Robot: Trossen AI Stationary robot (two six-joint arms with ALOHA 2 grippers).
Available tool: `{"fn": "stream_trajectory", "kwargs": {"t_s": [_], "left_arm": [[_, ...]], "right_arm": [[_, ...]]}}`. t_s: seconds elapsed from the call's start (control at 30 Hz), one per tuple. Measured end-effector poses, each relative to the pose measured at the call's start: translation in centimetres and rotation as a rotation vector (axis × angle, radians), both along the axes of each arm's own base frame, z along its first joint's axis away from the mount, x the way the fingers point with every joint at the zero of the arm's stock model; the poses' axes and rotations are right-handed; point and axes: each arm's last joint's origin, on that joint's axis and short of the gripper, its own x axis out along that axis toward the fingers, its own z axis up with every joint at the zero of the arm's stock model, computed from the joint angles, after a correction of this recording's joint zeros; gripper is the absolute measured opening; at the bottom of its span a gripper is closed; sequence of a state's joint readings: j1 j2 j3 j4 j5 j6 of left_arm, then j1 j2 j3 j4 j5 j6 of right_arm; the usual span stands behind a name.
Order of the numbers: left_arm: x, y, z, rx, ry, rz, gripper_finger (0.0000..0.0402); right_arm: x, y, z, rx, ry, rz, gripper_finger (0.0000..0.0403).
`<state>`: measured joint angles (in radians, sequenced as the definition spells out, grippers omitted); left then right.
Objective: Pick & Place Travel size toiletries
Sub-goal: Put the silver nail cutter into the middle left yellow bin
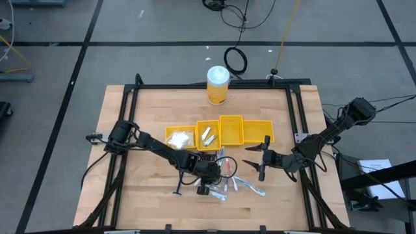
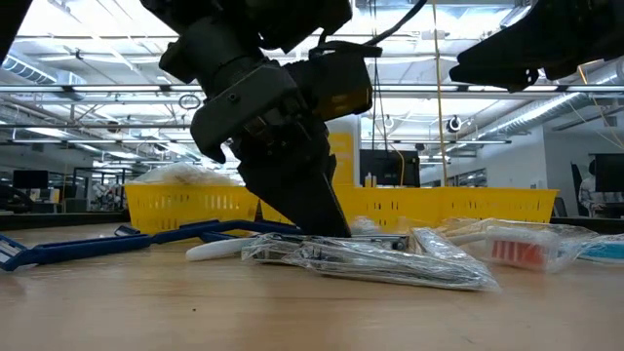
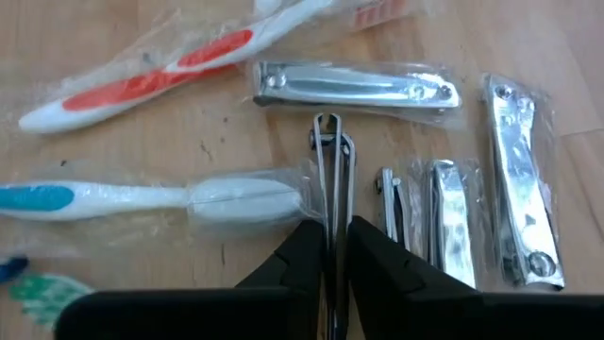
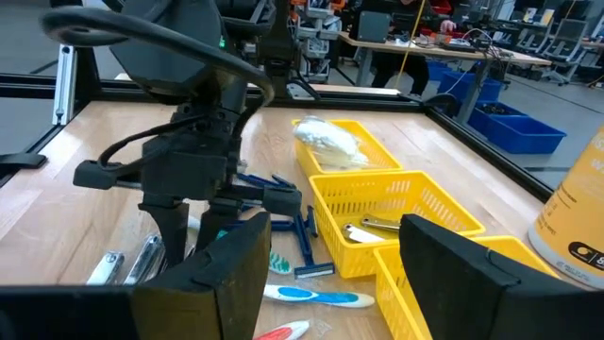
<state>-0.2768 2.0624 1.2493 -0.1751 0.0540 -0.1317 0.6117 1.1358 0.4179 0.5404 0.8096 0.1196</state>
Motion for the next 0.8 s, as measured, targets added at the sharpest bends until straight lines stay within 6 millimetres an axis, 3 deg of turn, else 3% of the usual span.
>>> {"fn": "stream_trajectory", "kwargs": {"t_s": [0.37,0.7,0.8], "left_arm": [[-0.3,-0.4,-0.1,-0.018,0.022,-0.018,0.0135],[-0.6,-1.2,-0.1,-0.036,0.033,-0.072,0.0127],[-0.5,-0.9,-0.2,0.003,0.027,-0.011,0.0125]], "right_arm": [[0.0,0.0,0.0,0.000,0.000,0.000,0.0221],[0.0,0.0,0.0,-0.001,0.000,0.000,0.0221],[0.0,0.0,0.0,-0.001,0.000,0.000,0.0221]]}}
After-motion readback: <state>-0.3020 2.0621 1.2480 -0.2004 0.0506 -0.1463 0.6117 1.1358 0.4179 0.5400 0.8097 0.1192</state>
